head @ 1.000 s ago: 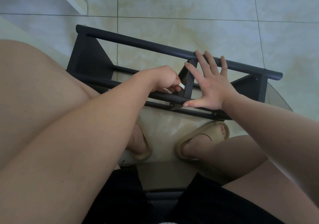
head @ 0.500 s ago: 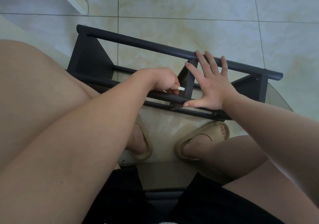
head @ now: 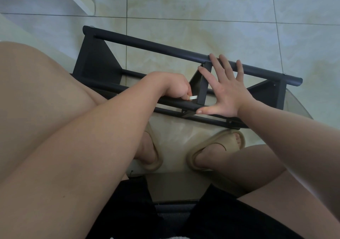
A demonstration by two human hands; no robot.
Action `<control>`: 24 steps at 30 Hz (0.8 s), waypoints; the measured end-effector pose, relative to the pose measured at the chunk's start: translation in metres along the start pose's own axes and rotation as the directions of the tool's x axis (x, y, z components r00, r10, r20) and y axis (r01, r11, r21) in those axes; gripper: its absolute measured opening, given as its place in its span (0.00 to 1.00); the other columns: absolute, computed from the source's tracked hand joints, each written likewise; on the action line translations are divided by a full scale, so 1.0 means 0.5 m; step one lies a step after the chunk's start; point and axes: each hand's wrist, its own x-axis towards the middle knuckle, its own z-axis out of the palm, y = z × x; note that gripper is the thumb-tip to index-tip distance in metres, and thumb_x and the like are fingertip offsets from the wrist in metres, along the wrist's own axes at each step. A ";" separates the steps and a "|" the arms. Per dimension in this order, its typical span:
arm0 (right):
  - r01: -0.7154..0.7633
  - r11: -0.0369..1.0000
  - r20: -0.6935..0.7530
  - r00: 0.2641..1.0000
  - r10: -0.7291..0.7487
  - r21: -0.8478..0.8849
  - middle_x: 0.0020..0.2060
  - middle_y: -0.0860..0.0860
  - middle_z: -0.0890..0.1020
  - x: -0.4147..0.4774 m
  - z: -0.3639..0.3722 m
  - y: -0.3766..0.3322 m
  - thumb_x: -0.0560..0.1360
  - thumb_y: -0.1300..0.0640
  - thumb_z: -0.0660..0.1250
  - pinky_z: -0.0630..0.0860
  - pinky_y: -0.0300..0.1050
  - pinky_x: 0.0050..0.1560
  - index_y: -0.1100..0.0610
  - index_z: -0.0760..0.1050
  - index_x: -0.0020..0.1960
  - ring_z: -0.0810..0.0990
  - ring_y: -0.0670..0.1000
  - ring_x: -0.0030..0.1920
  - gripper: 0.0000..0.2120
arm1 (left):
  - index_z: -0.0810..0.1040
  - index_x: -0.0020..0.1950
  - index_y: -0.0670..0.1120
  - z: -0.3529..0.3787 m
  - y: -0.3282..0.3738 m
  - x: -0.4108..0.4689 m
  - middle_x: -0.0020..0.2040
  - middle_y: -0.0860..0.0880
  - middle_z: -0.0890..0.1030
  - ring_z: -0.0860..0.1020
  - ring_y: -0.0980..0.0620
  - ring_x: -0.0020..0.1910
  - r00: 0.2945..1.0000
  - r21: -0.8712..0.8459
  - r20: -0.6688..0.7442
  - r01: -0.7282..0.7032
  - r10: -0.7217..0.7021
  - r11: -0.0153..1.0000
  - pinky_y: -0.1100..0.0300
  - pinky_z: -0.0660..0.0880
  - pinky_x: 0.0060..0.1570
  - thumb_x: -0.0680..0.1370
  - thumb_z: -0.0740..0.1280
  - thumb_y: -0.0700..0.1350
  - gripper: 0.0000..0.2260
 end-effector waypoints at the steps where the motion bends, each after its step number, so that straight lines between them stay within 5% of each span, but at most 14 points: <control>1: 0.000 1.000 0.001 1.000 0.000 0.003 0.82 0.56 0.40 0.000 0.000 0.000 0.61 0.14 0.48 0.38 0.75 0.74 0.47 0.45 0.83 0.39 0.63 0.81 0.60 | 0.79 0.52 0.49 0.000 0.000 0.001 0.42 0.56 0.76 0.74 0.50 0.49 1.000 0.005 0.008 0.009 -0.009 1.000 0.53 0.71 0.60 0.82 0.65 0.41 0.04; 5: 0.002 1.000 -0.002 1.000 -0.002 0.006 0.82 0.56 0.40 0.000 0.000 0.000 0.61 0.14 0.47 0.38 0.75 0.74 0.47 0.45 0.83 0.39 0.63 0.81 0.60 | 0.80 0.51 0.51 -0.010 -0.005 -0.001 0.44 0.55 0.79 0.78 0.48 0.52 1.000 0.014 0.003 0.017 -0.017 1.000 0.51 0.74 0.61 0.81 0.67 0.43 0.04; 9: 0.001 1.000 -0.001 1.000 -0.001 0.006 0.82 0.56 0.40 0.000 0.001 0.001 0.61 0.14 0.48 0.38 0.75 0.74 0.47 0.44 0.83 0.39 0.63 0.81 0.59 | 0.83 0.55 0.48 -0.034 -0.006 -0.006 0.43 0.53 0.83 0.81 0.55 0.45 0.999 -0.056 -0.048 0.013 -0.016 0.998 0.60 0.78 0.44 0.80 0.69 0.40 0.07; 12: 0.003 1.000 -0.004 1.000 -0.003 0.011 0.82 0.56 0.40 -0.001 0.001 0.001 0.61 0.13 0.47 0.38 0.75 0.74 0.47 0.45 0.83 0.39 0.63 0.81 0.60 | 0.84 0.57 0.49 -0.038 0.003 -0.008 0.42 0.54 0.81 0.80 0.55 0.42 0.993 0.034 -0.114 0.009 -0.005 0.999 0.61 0.76 0.41 0.79 0.68 0.40 0.10; 16: 0.006 1.000 -0.009 1.000 -0.006 0.016 0.82 0.56 0.41 0.000 0.001 0.000 0.61 0.13 0.47 0.38 0.75 0.74 0.47 0.45 0.83 0.40 0.63 0.81 0.60 | 0.83 0.58 0.50 -0.013 0.011 0.001 0.51 0.52 0.79 0.77 0.48 0.55 0.988 0.018 -0.155 0.005 -0.002 1.000 0.52 0.75 0.60 0.79 0.63 0.40 0.13; 20: 0.003 1.000 -0.007 1.000 -0.003 0.016 0.82 0.56 0.41 0.000 0.001 0.000 0.61 0.14 0.48 0.38 0.75 0.74 0.47 0.45 0.83 0.40 0.63 0.81 0.59 | 0.82 0.47 0.50 -0.002 0.008 0.009 0.44 0.51 0.79 0.77 0.49 0.49 0.989 -0.257 -0.140 0.010 -0.048 0.966 0.53 0.77 0.53 0.78 0.64 0.41 0.08; 24: 0.002 1.000 -0.005 1.000 -0.002 0.012 0.82 0.56 0.40 0.000 0.002 0.000 0.61 0.14 0.49 0.38 0.75 0.74 0.47 0.45 0.83 0.39 0.63 0.81 0.59 | 0.81 0.56 0.43 0.014 0.005 0.020 0.51 0.48 0.81 0.80 0.53 0.49 0.984 -0.570 -0.129 0.030 -0.125 0.821 0.57 0.77 0.47 0.80 0.67 0.43 0.08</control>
